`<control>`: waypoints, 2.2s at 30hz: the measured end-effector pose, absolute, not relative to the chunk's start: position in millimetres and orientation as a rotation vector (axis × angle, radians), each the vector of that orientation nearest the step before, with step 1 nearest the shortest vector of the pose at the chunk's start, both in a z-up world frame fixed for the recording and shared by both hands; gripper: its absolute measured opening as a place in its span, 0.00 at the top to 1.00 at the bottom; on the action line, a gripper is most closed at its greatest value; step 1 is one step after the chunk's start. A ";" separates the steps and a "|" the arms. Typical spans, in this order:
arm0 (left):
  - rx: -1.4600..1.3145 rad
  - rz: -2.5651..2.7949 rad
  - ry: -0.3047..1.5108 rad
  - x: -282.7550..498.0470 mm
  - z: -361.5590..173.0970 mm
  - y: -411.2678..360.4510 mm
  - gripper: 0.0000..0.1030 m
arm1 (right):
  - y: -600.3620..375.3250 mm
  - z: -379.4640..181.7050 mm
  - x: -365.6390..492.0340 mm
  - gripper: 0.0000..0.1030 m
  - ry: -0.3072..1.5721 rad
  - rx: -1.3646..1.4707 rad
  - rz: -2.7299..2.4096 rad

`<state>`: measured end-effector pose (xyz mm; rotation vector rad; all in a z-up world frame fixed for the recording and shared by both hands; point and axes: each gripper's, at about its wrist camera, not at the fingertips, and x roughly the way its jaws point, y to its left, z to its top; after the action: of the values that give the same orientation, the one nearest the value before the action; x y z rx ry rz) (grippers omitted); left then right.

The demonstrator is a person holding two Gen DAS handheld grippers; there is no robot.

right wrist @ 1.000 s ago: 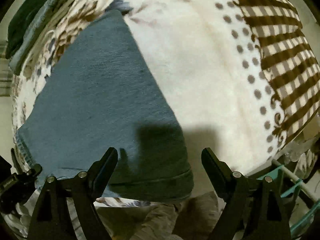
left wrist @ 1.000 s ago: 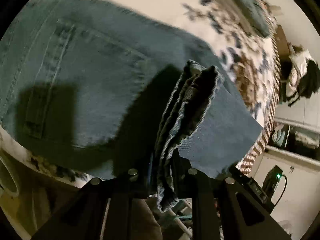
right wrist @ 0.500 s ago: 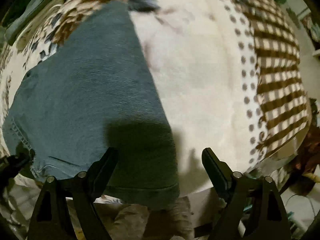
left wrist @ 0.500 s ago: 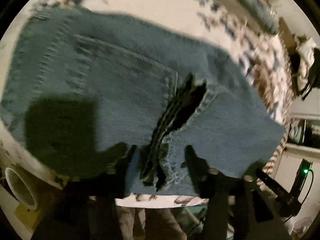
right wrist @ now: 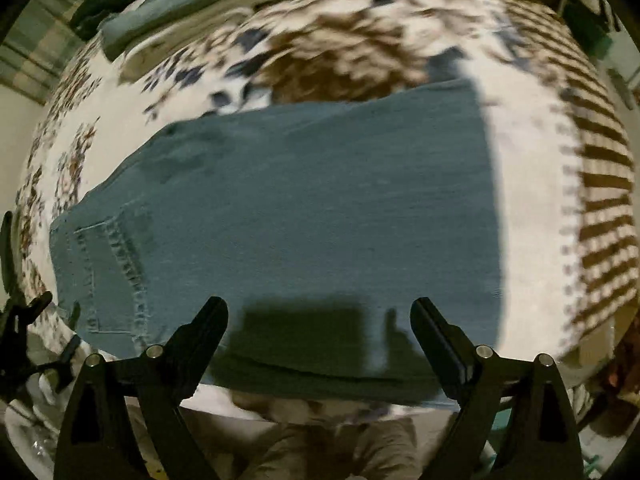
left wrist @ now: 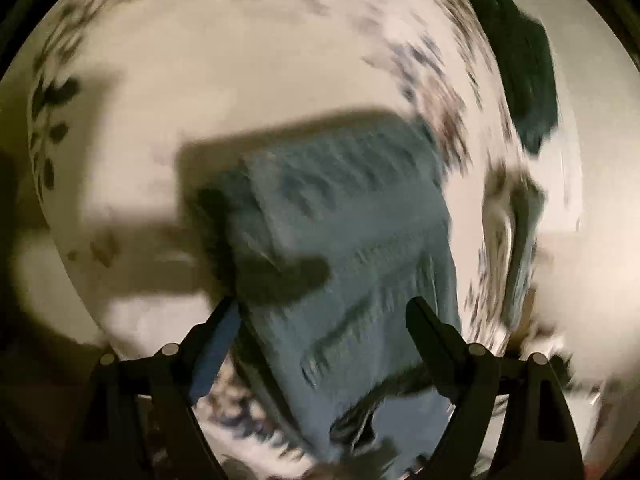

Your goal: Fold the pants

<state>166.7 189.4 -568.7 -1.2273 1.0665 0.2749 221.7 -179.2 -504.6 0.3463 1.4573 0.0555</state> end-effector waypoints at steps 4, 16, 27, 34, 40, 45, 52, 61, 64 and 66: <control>-1.302 0.299 1.040 177.5 -591.5 198.4 0.19 | -162.5 -526.6 233.3 0.08 1.505 0.304 0.027; -1.253 0.428 0.974 181.3 -587.2 195.6 0.80 | -145.0 -552.4 244.8 0.08 1.552 0.272 -0.036; -0.962 0.262 0.874 172.9 -501.0 154.8 0.85 | -150.2 -565.6 233.8 0.08 1.564 0.258 -0.018; -0.838 0.113 0.827 184.4 -447.9 98.2 0.86 | -170.3 -568.5 222.4 0.08 1.566 0.296 -0.031; -0.884 0.130 0.849 190.1 -463.5 105.0 0.85 | -196.1 -573.3 216.7 0.08 1.573 0.328 -0.049; -1.091 0.265 0.879 177.4 -538.2 166.9 0.80 | -207.8 -573.3 219.8 0.08 1.570 0.350 -0.051; -1.245 0.259 0.889 167.8 -599.4 203.5 0.51 | -201.7 -571.2 229.9 0.08 1.566 0.343 -0.036; -1.266 0.311 0.895 195.5 -596.0 196.8 0.08 | -169.5 -570.9 241.7 0.08 1.575 0.310 0.001; -1.228 0.340 0.897 193.8 -589.2 193.7 0.21 | -163.4 -569.8 246.0 0.08 1.567 0.309 0.010; -1.195 0.374 0.907 187.0 -582.2 191.9 0.68 | -161.0 -568.6 247.4 0.08 1.562 0.308 0.017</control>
<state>187.0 191.9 -582.2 -1.1950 0.9072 0.3744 247.4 -161.0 -568.6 0.3082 1.5616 0.0166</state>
